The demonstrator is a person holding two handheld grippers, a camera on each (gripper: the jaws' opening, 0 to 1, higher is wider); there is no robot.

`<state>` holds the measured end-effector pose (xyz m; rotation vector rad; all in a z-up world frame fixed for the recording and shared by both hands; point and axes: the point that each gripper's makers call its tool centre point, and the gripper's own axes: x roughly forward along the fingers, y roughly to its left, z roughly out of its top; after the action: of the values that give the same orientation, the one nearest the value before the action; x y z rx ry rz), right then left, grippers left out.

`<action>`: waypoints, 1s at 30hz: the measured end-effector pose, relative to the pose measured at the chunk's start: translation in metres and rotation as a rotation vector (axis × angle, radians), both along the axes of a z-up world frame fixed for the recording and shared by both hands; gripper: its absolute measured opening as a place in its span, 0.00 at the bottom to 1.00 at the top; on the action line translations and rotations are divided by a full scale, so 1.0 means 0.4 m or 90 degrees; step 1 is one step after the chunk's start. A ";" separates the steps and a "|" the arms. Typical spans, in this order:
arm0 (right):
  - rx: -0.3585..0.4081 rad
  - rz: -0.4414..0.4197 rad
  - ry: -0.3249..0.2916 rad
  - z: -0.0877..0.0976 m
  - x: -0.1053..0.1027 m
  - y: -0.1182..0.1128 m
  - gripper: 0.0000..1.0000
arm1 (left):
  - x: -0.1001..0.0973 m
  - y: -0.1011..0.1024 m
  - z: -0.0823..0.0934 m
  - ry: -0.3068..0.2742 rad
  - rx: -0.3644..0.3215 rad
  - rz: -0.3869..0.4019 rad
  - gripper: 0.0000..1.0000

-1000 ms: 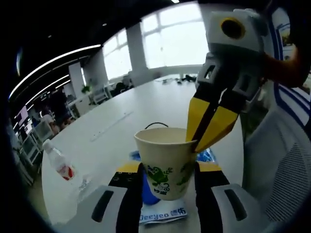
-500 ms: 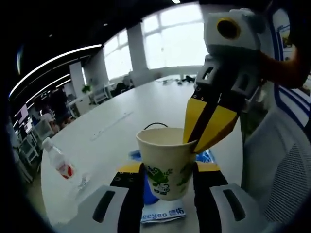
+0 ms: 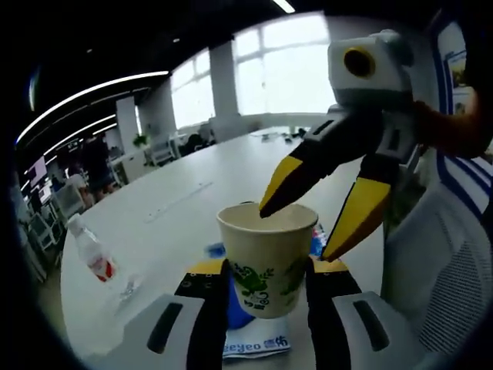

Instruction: Arrange the tabletop items into an orderly group along one side of the table until the central work area is clear of visible clutter.

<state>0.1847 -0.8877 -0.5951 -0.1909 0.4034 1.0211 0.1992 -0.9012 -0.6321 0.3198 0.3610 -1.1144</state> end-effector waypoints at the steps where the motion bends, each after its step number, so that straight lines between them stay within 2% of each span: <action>1: 0.006 -0.006 0.002 0.002 0.002 -0.002 0.34 | 0.001 0.001 0.000 0.001 -0.001 0.002 0.37; 7: 0.047 -0.046 0.022 0.010 0.019 -0.019 0.48 | 0.004 0.003 -0.002 0.005 -0.005 0.006 0.37; 11: 0.069 -0.074 0.054 0.002 0.026 -0.028 0.61 | 0.007 0.006 -0.006 0.006 -0.001 0.006 0.37; 19: 0.085 -0.121 0.093 -0.017 0.038 -0.045 0.86 | 0.017 0.015 -0.014 0.005 0.003 0.013 0.37; 25: 0.106 -0.141 0.092 -0.010 0.045 -0.054 0.96 | 0.041 0.028 -0.012 -0.002 0.001 0.030 0.37; 30: 0.105 -0.151 0.086 -0.010 0.048 -0.063 1.00 | 0.059 0.036 -0.004 0.002 -0.011 0.045 0.37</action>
<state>0.2040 -0.9129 -0.5993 0.0747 0.4510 0.8307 0.2227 -0.8867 -0.6336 0.2877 0.3617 -1.0482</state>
